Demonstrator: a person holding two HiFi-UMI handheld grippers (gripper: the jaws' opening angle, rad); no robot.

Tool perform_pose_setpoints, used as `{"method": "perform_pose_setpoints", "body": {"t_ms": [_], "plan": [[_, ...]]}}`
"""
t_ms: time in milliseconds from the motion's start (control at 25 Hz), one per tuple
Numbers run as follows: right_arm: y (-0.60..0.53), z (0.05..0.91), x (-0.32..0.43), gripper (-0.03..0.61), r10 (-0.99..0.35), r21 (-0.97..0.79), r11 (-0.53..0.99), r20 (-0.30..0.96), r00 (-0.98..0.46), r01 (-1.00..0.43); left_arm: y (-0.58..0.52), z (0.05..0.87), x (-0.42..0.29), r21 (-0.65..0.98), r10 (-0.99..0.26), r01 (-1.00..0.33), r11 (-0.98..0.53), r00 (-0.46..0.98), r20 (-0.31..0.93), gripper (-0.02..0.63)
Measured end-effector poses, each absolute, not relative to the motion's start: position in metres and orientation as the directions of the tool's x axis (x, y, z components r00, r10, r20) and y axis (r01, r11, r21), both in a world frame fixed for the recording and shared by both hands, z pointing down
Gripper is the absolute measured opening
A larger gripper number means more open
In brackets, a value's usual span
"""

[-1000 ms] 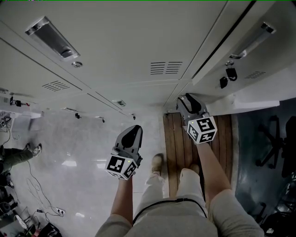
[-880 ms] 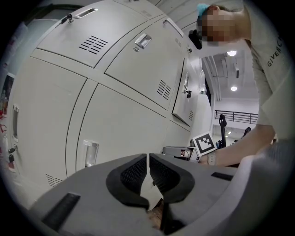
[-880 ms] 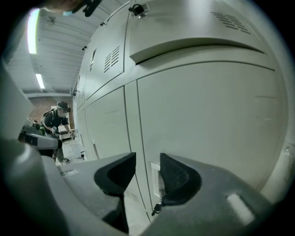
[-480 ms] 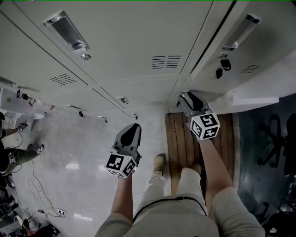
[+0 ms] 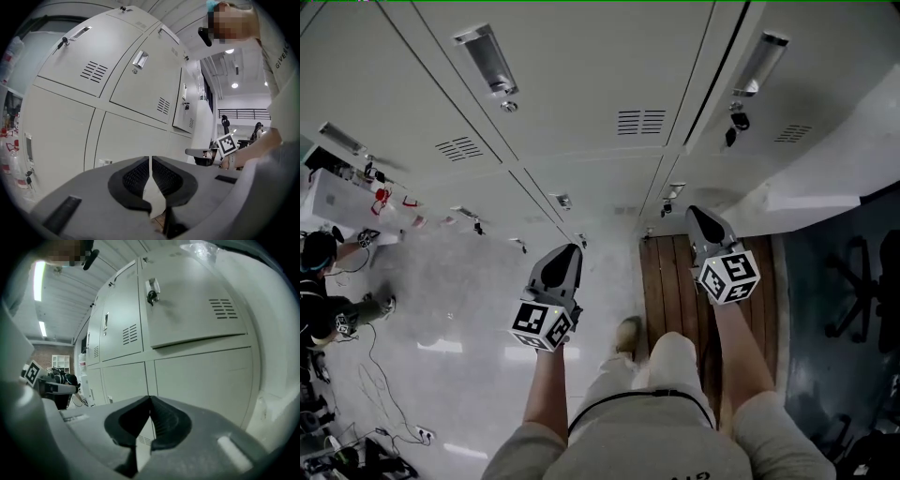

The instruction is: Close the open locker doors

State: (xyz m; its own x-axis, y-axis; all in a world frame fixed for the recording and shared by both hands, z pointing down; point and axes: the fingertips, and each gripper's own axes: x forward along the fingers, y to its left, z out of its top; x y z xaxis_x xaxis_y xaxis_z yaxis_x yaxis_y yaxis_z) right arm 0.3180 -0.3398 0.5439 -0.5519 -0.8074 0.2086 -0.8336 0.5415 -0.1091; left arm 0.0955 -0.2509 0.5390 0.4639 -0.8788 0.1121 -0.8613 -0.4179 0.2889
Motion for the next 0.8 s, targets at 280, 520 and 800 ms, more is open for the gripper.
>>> {"method": "perform_pose_setpoints", "body": {"t_ms": [280,520,800], "plan": [[-0.290,0.506,0.318,0.000,-0.802,-0.112,0.569,0.144,-0.579,-0.815,-0.223,0.531,0.079,0.305,-0.904,-0.879,-0.366,0.413,0.106,0.017],[-0.250,0.486,0.321,-0.002,-0.806,-0.069,0.579,0.103,-0.583,-0.812,-0.193,0.521,0.068,0.296,-0.915,-0.888,-0.352,0.393,0.092,0.017],[-0.178,0.468,0.339,-0.002,-0.815,-0.075,0.569,0.085,-0.574,-0.819,-0.135,0.487,0.080,0.267,-0.912,-0.889,-0.372,0.403,0.071,0.017]]}}
